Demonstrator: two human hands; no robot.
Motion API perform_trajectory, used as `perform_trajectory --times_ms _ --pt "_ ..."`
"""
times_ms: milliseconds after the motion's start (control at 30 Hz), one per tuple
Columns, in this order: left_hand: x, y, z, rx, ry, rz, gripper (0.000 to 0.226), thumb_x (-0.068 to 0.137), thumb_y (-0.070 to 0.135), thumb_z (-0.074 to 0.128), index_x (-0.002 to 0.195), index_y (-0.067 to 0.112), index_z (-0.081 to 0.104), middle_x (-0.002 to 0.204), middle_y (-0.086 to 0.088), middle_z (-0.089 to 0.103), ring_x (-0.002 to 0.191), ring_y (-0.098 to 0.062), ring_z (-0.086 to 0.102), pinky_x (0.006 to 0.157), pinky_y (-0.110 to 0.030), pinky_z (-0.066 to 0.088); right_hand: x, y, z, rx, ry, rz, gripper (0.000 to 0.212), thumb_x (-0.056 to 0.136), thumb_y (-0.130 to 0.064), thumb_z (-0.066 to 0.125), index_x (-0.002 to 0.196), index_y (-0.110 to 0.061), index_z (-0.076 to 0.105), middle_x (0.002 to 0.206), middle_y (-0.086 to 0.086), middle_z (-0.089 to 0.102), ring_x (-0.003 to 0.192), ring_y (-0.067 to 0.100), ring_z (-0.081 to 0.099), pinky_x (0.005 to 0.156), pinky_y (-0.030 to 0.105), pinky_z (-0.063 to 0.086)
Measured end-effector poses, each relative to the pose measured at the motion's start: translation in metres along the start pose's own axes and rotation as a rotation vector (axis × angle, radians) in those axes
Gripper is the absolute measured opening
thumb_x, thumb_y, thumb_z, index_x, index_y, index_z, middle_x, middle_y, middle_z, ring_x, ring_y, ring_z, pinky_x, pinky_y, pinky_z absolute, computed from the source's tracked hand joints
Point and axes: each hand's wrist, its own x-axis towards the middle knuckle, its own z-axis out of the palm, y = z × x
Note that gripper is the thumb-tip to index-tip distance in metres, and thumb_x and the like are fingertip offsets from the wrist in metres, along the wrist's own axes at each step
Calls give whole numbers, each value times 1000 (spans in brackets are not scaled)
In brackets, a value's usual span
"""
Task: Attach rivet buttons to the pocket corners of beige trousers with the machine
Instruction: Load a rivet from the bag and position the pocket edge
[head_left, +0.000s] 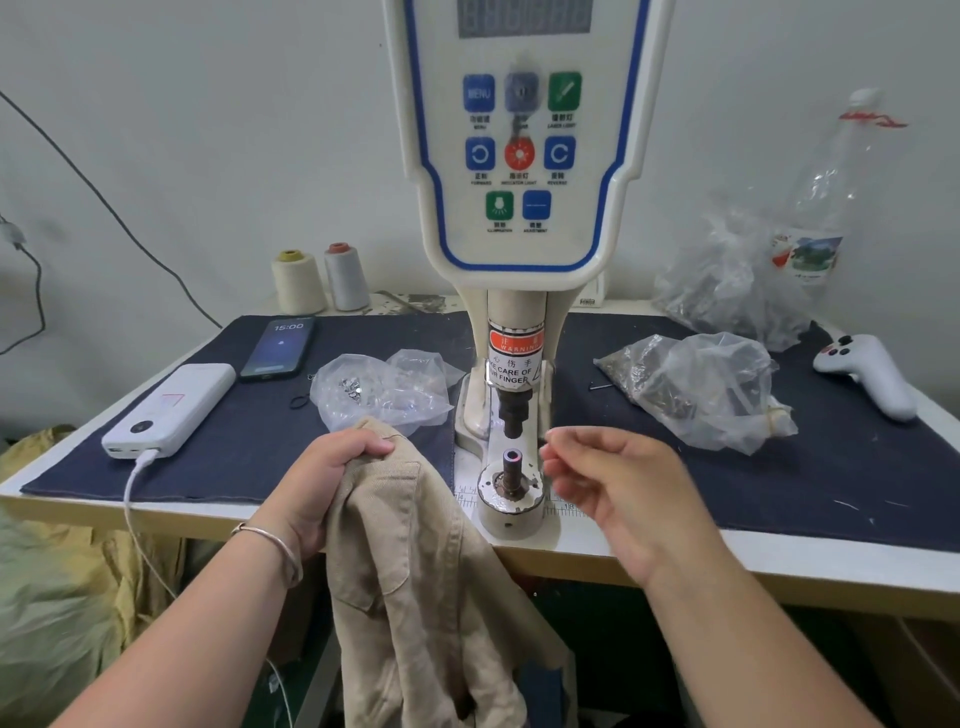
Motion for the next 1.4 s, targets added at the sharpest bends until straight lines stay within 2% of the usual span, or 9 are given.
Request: perform_trajectory --times_ms 100,300,567,800,933,1133,1267,1400 --pt "0 -1 0 -8 -2 5 16 63 23 67 69 10 62 66 -11 58 59 -23 58 63 -32 45 -1 6 9 -20 9 46 5 85 -2 70 86 -3 75 73 12 73 62 14 68 54 19 53" --pt "0 0 0 -13 -1 16 13 63 22 67 65 11 61 65 -10 57 59 -22 57 63 -33 44 0 5 15 172 -28 164 8 84 7 66 89 6 71 78 17 72 64 17 70 57 21 56" --pt "0 0 0 -13 -1 12 13 63 23 67 65 12 62 66 -10 58 60 -22 58 65 -33 44 0 -3 18 248 -42 274 4 87 7 63 86 9 67 66 14 69 55 14 68 52 22 58" --pt "-1 0 1 -10 0 19 12 64 23 67 65 11 64 67 -11 59 61 -22 58 65 -33 44 1 -6 18 294 -35 343 4 84 4 67 86 8 67 69 15 71 56 15 69 48 21 56" --pt "-2 0 0 -12 -2 26 11 63 22 67 62 12 63 66 -10 57 60 -21 56 64 -33 43 0 -7 18 249 -13 392 8 82 0 71 86 5 67 64 11 68 50 13 66 40 19 50" --pt "-2 0 1 -2 6 27 12 63 22 67 65 11 63 67 -10 58 63 -23 57 66 -34 44 -1 -9 23 222 -27 520 12 88 -8 68 81 -6 59 56 2 58 37 5 53 33 11 30" --pt "-2 0 1 -5 8 33 12 64 22 67 66 11 64 67 -10 58 63 -22 57 66 -33 44 -1 -10 27 309 -34 573 16 90 -8 64 78 -8 54 52 -1 53 32 3 48 30 11 26" --pt "-1 -1 1 -6 7 37 14 73 18 66 60 13 64 66 -10 58 60 -22 57 64 -33 44 -1 -11 28 426 -19 614 13 89 -5 64 79 -4 57 53 3 57 33 6 53 29 10 30"
